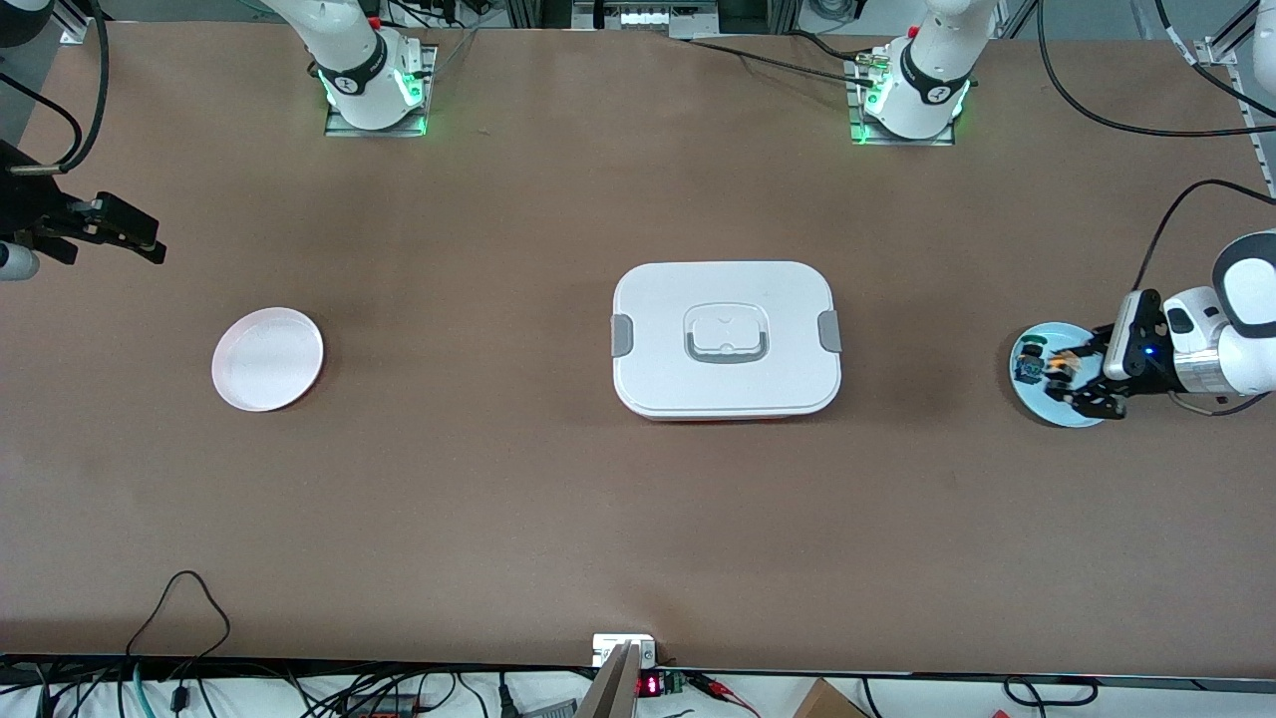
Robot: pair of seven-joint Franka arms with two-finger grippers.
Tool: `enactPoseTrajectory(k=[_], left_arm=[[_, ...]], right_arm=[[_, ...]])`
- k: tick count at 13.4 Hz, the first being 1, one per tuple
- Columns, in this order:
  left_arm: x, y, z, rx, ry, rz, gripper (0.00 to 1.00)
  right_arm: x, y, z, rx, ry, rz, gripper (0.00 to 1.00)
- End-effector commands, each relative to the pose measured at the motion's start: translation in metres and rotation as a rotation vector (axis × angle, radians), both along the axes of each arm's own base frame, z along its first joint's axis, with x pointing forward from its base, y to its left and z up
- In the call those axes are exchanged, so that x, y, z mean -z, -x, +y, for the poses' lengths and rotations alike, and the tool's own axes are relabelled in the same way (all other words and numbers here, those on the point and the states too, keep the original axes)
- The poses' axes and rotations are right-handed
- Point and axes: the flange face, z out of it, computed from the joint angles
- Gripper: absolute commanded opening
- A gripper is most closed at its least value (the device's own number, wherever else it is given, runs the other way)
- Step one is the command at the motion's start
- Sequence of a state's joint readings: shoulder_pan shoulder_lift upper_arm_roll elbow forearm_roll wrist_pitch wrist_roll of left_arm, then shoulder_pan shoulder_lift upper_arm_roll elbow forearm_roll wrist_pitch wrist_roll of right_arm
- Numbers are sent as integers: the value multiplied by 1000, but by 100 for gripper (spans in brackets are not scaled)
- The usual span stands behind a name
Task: Transfer orange switch to right arm and place
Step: 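Lift the switch with the left gripper while the right gripper approaches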
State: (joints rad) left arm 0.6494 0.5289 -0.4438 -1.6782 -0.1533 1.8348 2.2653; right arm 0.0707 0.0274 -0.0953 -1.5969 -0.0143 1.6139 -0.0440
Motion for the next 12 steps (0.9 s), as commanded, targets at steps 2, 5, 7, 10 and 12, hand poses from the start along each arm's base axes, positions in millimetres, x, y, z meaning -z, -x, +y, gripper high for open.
enactPoseTrajectory(k=[2,5,7,10,12], left_arm=[[-37,-8,-89,-88,254,154,1],[-67,-9,-146,-192,582,293,1],[-86,-10,-193,-173,749,325,0],[-107,-3,-247,-156,901,377,0],[-140,9,-276,-168,987,371,0]], right_arm=[[-4,5,1,-10,4,-4,100],[-2,5,-1,-7,1,2,100],[4,2,0,-6,-6,11,100],[5,1,3,-7,-12,11,100],[9,0,9,-8,-56,21,100]])
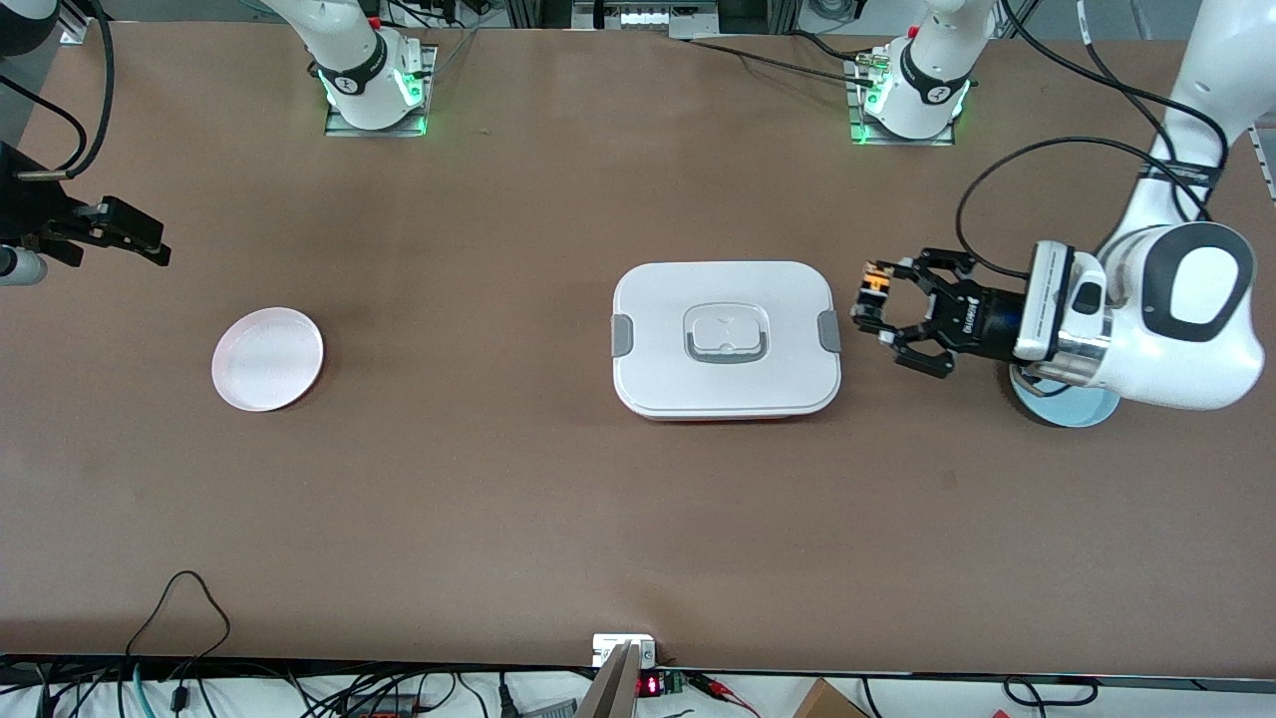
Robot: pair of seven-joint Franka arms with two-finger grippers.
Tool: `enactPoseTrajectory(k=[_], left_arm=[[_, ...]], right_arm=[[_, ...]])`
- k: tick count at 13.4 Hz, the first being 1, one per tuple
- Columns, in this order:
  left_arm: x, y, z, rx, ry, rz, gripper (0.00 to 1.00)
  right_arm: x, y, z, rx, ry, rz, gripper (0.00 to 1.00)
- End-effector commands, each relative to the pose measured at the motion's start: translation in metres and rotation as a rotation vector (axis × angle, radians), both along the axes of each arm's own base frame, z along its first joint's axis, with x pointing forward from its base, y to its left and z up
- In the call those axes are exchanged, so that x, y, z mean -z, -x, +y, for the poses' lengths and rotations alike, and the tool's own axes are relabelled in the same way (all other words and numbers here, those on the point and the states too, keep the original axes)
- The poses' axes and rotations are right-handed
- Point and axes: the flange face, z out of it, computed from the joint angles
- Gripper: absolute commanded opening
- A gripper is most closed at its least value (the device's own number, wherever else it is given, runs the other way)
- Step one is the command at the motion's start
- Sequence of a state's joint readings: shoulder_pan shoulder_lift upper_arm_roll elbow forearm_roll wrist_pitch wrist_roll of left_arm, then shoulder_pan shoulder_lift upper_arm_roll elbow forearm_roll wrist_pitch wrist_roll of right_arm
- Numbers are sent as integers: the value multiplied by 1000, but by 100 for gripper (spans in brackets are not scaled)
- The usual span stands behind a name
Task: Transfer orange switch to right arm and place
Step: 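Lift the switch with the left gripper while the right gripper approaches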
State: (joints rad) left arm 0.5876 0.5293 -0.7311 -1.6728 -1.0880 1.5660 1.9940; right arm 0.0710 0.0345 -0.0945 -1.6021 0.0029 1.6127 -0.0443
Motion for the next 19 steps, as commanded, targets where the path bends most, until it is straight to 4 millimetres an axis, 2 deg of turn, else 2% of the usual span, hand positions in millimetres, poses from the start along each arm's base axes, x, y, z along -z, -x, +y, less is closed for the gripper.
enactPoseTrajectory(k=[1,2,3,6,8,10,12,15,17,19], left_arm=[[-42,24,-26,-72,50,4,0],[-55,42,-44,-108,85,27,0],[-59,58,-57,-144,118,49,0],[-75,86,-76,-163,67,17,0],[-70,104,-83,-172,36,23,0],[-64,109,-87,-179,42,16,0],[-62,113,-102,-199,73,24,0],[-63,114,-125,-252,99,6,0],[-64,114,-129,-264,106,10,0],[-63,114,-128,-264,107,11,0]], right_arm=[[8,-1,14,0,-116,18,100],[12,-2,21,15,-224,35,100],[16,-3,27,21,-287,48,100],[13,-2,49,38,-494,86,100],[20,-1,69,17,-575,142,100],[42,-9,86,-27,-749,217,100],[58,-16,88,-79,-938,237,100],[78,-19,97,-24,-1043,244,100],[85,-20,116,0,-1120,246,100],[83,-19,144,5,-1150,253,100]])
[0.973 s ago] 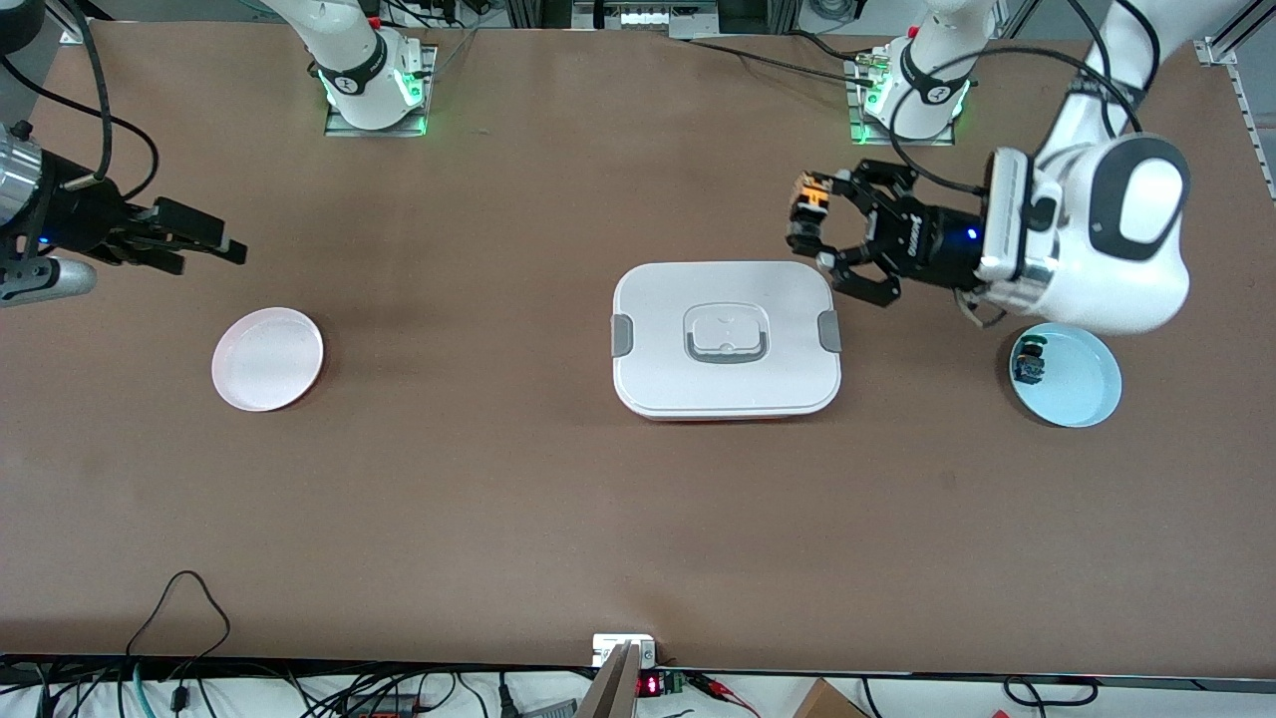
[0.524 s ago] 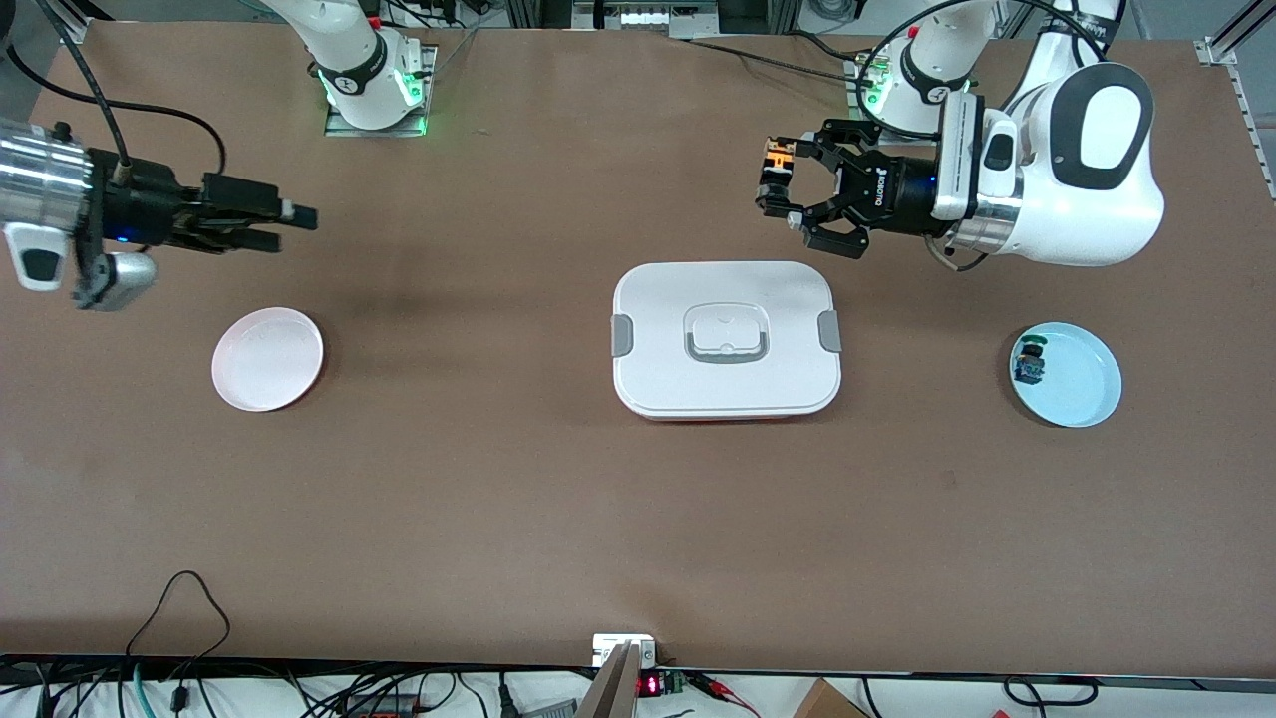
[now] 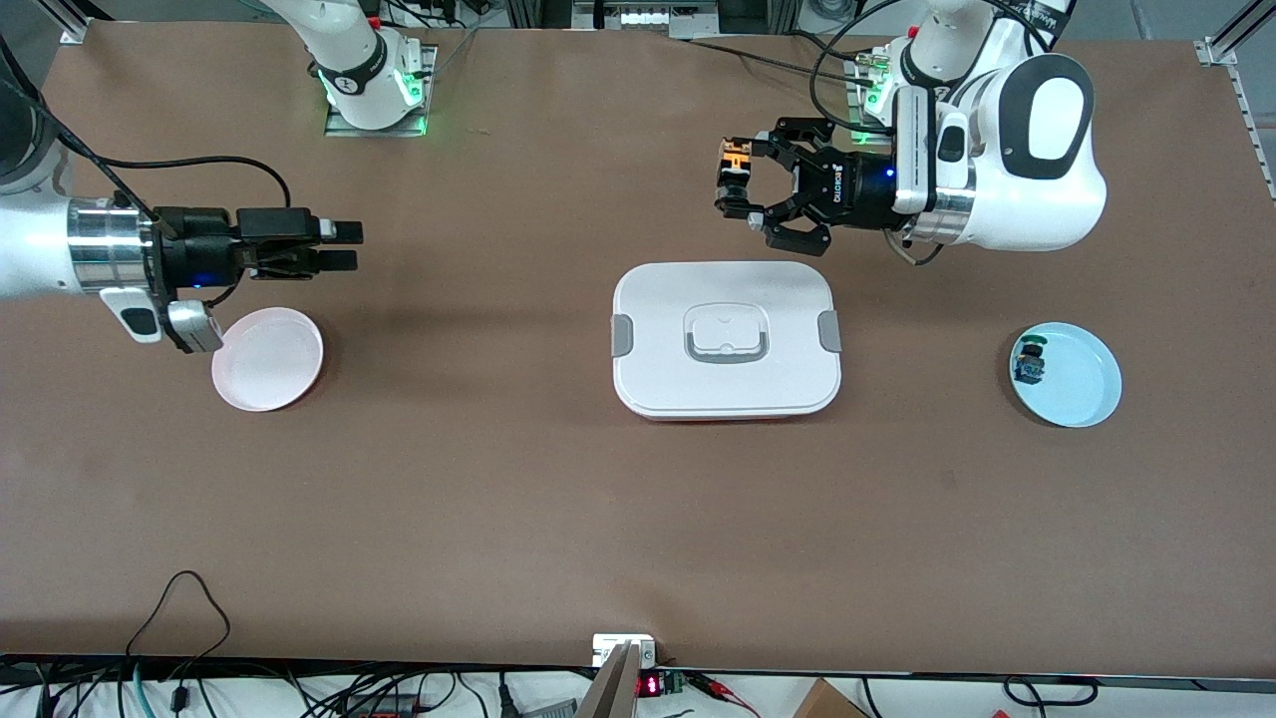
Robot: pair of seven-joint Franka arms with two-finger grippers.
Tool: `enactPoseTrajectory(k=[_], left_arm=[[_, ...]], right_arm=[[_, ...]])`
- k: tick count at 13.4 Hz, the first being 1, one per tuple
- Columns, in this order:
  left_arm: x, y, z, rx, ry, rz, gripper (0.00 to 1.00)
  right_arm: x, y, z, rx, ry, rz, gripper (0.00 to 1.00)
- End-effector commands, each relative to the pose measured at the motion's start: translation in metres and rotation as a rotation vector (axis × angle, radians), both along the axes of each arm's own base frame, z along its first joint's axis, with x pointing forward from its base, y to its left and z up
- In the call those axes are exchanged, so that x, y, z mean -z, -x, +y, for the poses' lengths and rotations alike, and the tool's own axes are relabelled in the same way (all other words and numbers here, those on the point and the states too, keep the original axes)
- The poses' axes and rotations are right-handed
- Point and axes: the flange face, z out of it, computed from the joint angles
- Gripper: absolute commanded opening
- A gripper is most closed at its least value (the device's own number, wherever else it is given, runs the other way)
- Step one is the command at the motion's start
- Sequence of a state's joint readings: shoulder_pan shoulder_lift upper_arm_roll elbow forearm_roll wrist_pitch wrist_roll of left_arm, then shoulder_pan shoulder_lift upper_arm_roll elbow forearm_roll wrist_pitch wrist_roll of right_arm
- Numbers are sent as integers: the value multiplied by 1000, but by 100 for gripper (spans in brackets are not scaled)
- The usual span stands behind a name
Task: Transfer orange switch to right arm and place
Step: 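Lift the switch with the left gripper while the right gripper approaches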
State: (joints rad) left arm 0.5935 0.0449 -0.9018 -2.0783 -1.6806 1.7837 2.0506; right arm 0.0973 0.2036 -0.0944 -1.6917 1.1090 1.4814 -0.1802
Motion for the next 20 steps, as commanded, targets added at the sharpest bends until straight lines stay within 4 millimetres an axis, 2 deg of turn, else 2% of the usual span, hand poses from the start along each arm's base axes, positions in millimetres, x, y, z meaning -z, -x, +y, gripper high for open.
enactPoseTrajectory(k=[1,5,8,10,15,20], left_arm=[[-2,3,3,-29,10,-22,0],[-2,2,3,-30,10,-22,0],[-1,2,3,-30,11,-20,0],[-1,2,4,-30,11,-18,0],[-1,2,4,-30,13,-18,0],[0,2,4,-29,14,-16,1]], right_arm=[[-7,8,42,14,-61,-8,100],[-10,15,117,44,-146,-25,100],[-14,26,188,164,-267,-9,100],[-18,36,221,225,-307,1,100],[-13,64,275,239,-304,12,100],[-9,75,300,247,-351,0,100]])
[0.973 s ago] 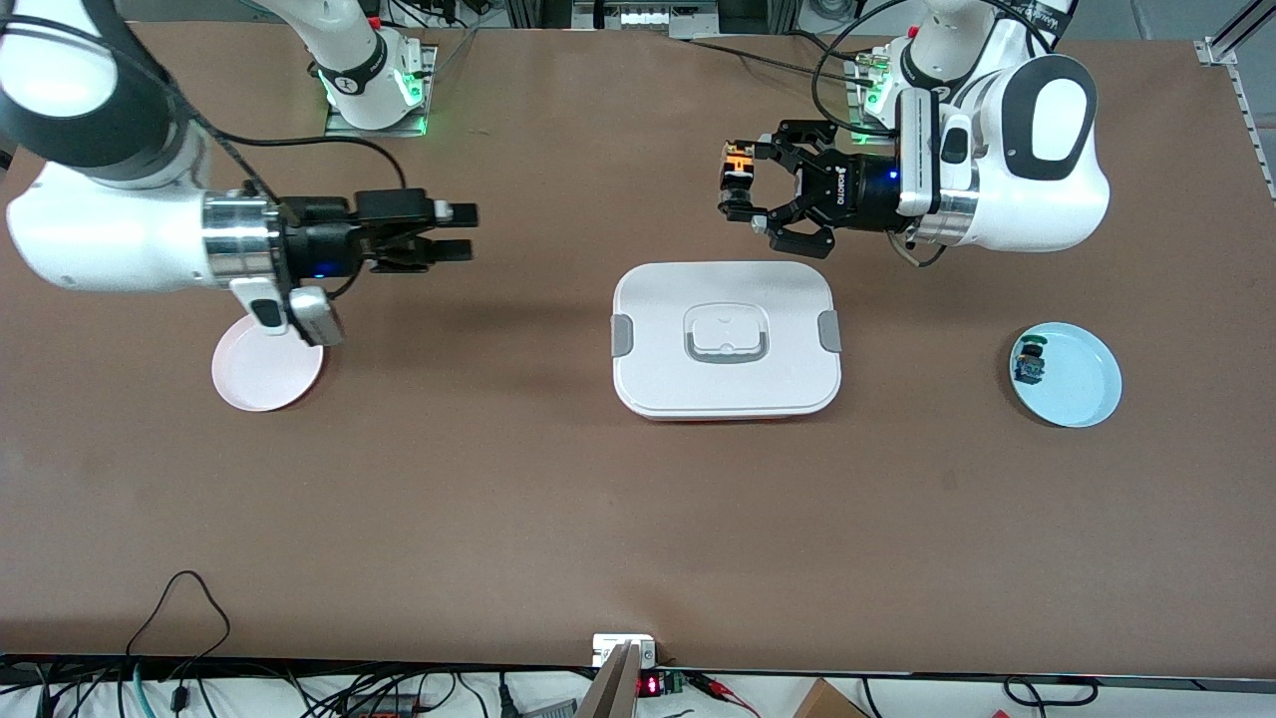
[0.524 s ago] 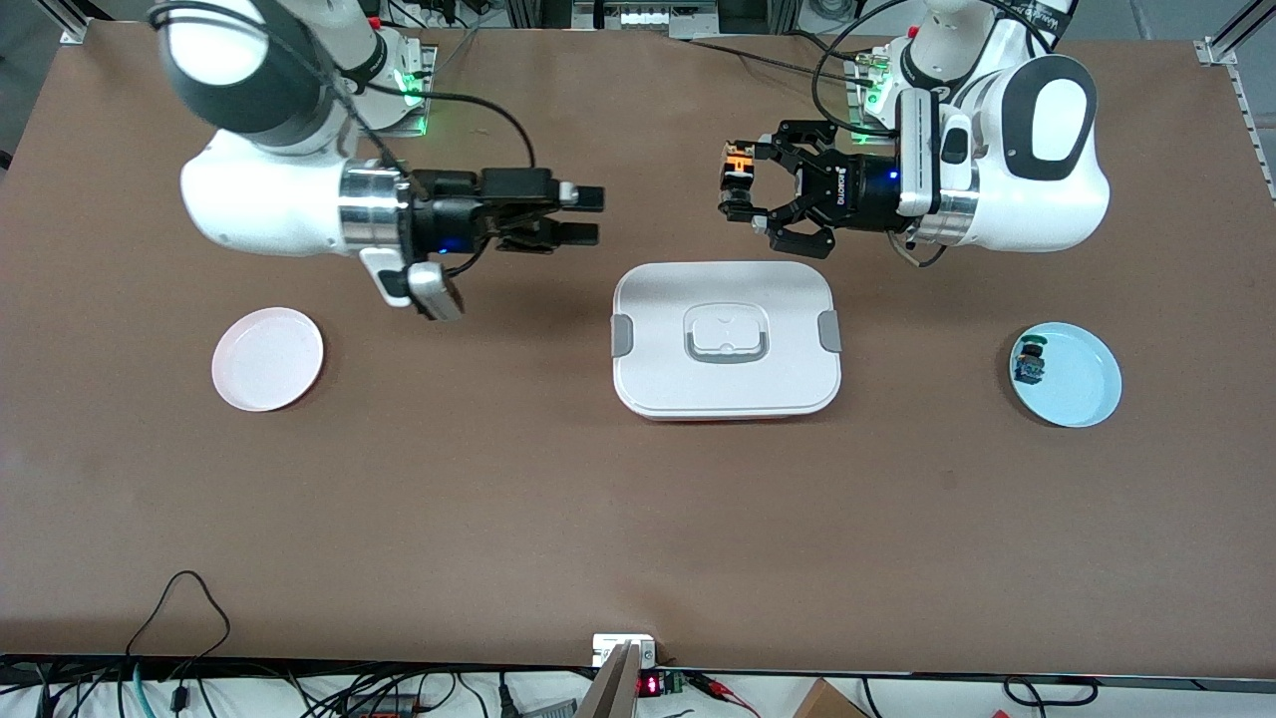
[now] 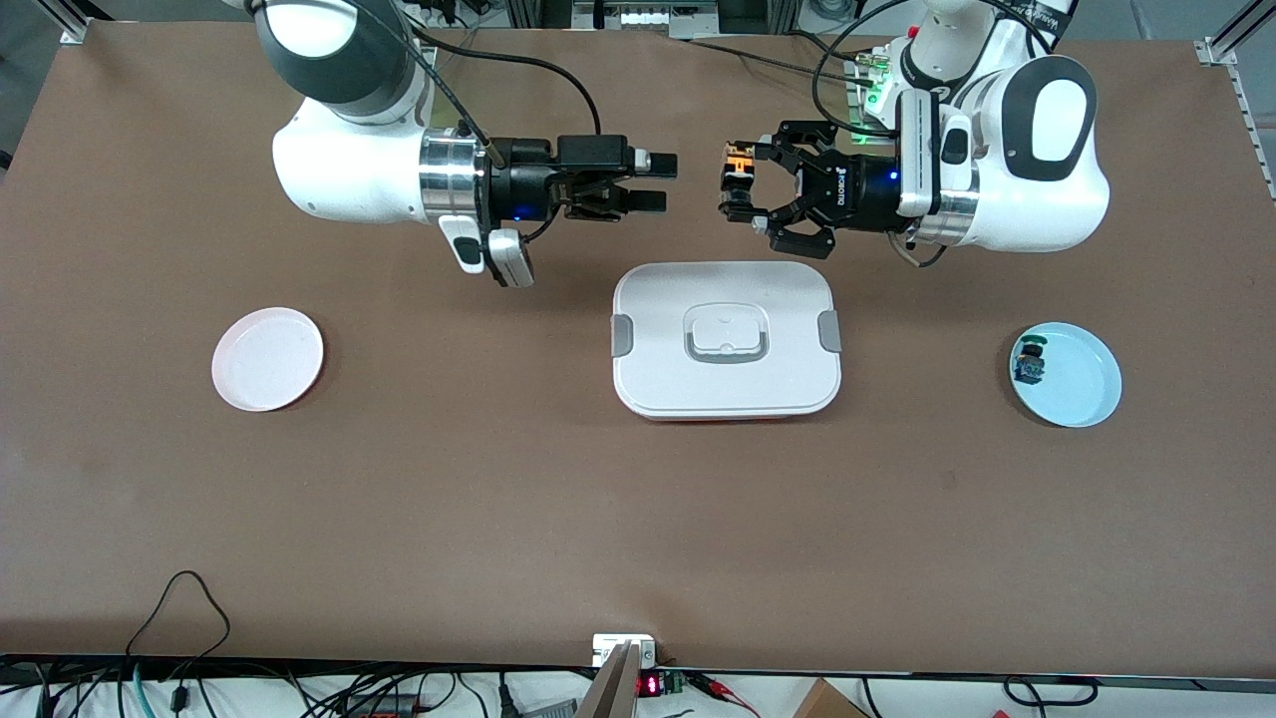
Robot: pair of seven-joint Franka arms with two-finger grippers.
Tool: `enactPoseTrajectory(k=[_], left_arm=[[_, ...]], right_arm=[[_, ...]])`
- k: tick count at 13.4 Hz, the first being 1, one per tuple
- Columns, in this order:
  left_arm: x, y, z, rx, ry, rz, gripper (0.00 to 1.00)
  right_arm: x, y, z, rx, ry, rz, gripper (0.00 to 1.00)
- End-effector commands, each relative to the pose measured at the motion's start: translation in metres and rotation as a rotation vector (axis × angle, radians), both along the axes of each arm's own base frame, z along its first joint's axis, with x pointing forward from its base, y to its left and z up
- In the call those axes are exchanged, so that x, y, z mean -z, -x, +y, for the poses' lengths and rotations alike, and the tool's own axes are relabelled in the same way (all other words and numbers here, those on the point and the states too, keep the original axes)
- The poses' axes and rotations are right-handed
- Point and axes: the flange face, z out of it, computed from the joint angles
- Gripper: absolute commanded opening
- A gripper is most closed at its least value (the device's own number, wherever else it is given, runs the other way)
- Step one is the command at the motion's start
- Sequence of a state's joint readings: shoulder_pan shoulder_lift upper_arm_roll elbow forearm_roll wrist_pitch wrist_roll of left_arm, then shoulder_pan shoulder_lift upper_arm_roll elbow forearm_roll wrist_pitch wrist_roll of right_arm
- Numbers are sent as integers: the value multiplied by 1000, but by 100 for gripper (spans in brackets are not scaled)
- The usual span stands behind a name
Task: Transfer orange switch to right arm and place
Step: 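Lift the switch with the left gripper while the right gripper approaches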
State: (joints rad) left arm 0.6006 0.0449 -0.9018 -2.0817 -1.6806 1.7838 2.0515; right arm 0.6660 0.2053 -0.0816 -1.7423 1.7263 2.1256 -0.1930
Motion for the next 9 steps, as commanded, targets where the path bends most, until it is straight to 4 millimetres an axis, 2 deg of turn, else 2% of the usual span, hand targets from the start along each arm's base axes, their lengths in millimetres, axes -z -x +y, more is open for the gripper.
enactPoseTrajectory(k=[1,5,9], left_arm=[[-2,4,0,-19,15,-19,2],[-2,3,0,-23,16,-20,1],[-1,3,0,-21,17,-17,1]], right_arm=[[7,6,10,27,1,-36,100],[13,21,32,29,33,-102,100],[12,28,42,38,11,-94,100]])
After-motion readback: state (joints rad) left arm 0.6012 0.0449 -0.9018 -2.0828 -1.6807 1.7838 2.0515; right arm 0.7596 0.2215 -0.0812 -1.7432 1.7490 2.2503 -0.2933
